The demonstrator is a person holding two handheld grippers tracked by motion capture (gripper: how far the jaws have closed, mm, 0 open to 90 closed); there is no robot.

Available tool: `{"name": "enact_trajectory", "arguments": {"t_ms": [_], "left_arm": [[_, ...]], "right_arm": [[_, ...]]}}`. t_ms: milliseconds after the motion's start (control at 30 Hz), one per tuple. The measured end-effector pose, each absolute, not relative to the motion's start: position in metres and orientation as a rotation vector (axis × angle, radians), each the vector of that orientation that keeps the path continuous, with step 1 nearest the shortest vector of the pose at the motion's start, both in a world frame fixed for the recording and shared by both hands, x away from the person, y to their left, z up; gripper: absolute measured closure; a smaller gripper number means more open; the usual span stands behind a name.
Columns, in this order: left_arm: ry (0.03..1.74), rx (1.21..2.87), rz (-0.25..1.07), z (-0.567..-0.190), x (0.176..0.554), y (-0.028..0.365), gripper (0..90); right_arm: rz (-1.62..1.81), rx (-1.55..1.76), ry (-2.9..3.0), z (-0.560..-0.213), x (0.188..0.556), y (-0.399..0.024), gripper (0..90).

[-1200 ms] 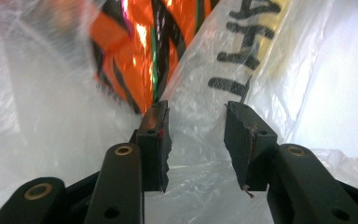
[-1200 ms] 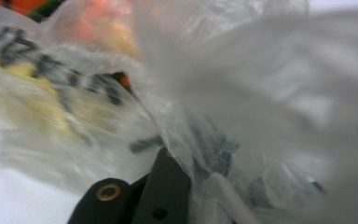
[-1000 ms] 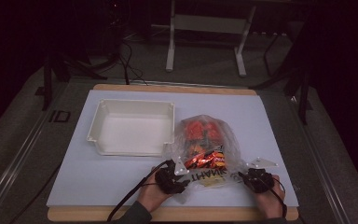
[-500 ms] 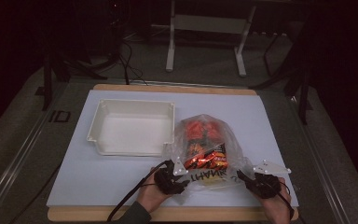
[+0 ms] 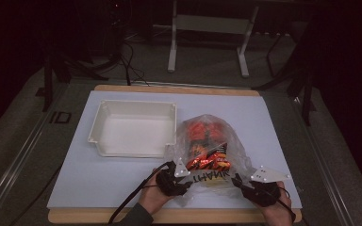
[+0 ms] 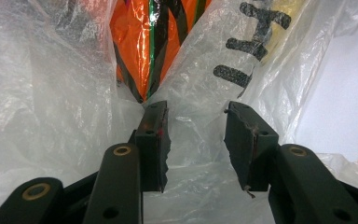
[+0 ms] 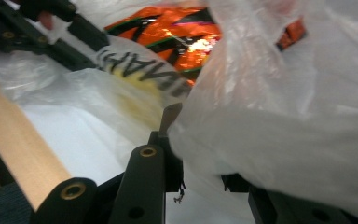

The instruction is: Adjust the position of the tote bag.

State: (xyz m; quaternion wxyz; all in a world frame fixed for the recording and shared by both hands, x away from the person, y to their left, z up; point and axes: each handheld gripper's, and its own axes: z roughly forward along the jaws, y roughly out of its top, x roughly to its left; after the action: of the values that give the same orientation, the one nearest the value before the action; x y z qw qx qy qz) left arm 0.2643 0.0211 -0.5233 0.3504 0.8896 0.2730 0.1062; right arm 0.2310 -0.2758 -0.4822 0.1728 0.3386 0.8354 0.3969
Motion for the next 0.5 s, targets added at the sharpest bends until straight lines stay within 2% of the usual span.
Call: {"name": "enact_trajectory", "arguments": {"t_ms": [500], "left_arm": [[0.707, 2.299, 0.274, -0.523, 0.265, 0.021, 59.3]], "right_arm": [[1.164, 0.862, 2.397, -0.479, 0.215, -0.251, 72.8]]}}
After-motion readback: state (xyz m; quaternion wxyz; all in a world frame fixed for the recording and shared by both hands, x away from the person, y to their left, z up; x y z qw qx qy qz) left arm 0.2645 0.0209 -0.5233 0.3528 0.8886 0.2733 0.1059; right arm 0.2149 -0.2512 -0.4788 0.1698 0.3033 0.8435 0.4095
